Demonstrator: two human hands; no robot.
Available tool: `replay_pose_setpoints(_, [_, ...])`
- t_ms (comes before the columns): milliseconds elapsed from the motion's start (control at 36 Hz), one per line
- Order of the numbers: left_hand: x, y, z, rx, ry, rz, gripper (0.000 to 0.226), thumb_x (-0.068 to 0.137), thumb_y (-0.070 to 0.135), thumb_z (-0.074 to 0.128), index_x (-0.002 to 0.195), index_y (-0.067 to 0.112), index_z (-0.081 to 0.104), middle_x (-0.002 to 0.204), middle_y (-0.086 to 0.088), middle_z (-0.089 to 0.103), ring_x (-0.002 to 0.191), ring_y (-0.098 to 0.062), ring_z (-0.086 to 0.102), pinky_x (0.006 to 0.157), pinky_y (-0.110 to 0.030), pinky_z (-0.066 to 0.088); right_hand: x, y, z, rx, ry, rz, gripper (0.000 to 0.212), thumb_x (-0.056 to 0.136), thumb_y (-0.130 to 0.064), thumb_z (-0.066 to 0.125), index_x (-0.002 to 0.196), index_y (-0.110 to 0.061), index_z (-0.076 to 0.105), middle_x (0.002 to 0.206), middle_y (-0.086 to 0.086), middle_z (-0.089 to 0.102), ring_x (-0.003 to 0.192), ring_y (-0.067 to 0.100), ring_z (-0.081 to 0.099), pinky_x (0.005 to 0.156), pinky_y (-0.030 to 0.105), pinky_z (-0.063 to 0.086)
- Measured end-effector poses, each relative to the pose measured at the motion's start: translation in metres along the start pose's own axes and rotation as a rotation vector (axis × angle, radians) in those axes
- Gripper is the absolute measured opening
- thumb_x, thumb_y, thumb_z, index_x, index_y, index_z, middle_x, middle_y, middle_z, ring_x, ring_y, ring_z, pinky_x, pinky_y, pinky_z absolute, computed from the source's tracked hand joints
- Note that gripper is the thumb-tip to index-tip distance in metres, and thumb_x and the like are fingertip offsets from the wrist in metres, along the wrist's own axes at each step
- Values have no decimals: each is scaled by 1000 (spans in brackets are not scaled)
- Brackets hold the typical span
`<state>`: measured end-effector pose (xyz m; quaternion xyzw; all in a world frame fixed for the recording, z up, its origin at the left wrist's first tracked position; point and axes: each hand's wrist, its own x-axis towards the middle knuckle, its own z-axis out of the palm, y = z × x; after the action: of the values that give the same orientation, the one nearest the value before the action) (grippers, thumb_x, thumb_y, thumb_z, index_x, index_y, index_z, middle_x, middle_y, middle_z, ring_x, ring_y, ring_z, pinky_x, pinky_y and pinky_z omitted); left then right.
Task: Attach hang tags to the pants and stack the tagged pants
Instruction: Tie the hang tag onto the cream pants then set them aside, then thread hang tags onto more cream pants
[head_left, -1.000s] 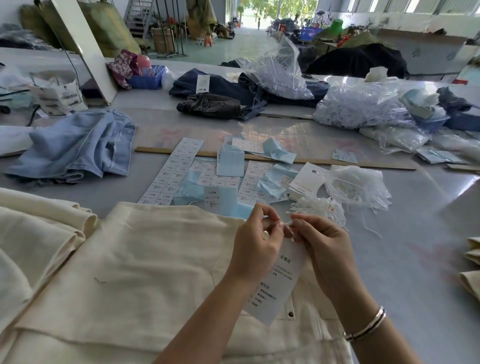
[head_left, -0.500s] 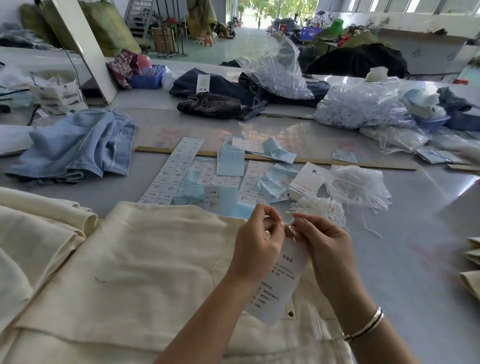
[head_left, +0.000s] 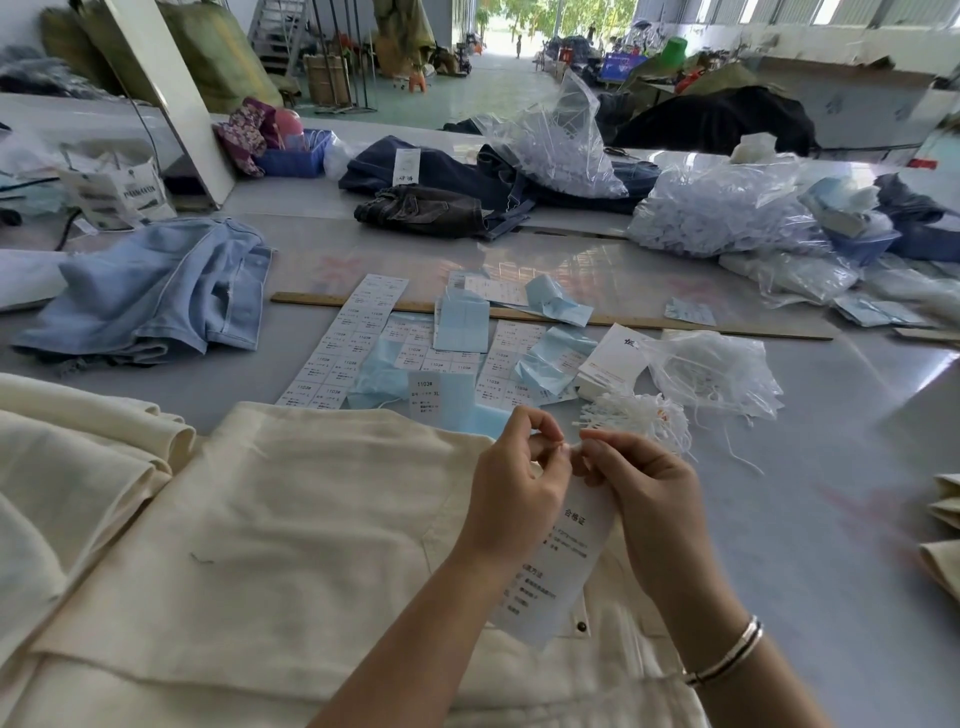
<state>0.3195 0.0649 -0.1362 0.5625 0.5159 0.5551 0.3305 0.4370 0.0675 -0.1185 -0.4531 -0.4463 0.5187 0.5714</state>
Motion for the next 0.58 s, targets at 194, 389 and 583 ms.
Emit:
replay_pose_setpoints(194, [0, 0, 0, 50, 12, 25, 26, 91, 8, 60, 82, 27, 45, 74, -9, 70, 61, -30, 63, 57, -44, 52, 4, 6, -1, -135, -28, -60, 25, 83, -1, 67, 72, -21, 76, 65, 2, 70, 58, 4, 61, 54, 14, 48])
replay_pose_setpoints(389, [-1, -6, 1, 24, 15, 6, 31, 90, 0, 56, 82, 26, 41, 71, -24, 65, 64, -41, 58, 58, -49, 46, 7, 12, -2, -502, -39, -197, 20, 84, -10, 68, 76, -28, 74, 74, -6, 71, 67, 14, 66, 64, 33, 55])
replay_pose_setpoints(583, [-9, -19, 8, -77, 1, -93, 27, 92, 6, 58, 81, 28, 47, 76, -6, 69, 72, -23, 67, 59, -26, 49, 5, 18, -9, -605, -43, -263, 16, 85, -9, 67, 79, -21, 74, 74, -9, 68, 73, 0, 59, 66, 13, 46])
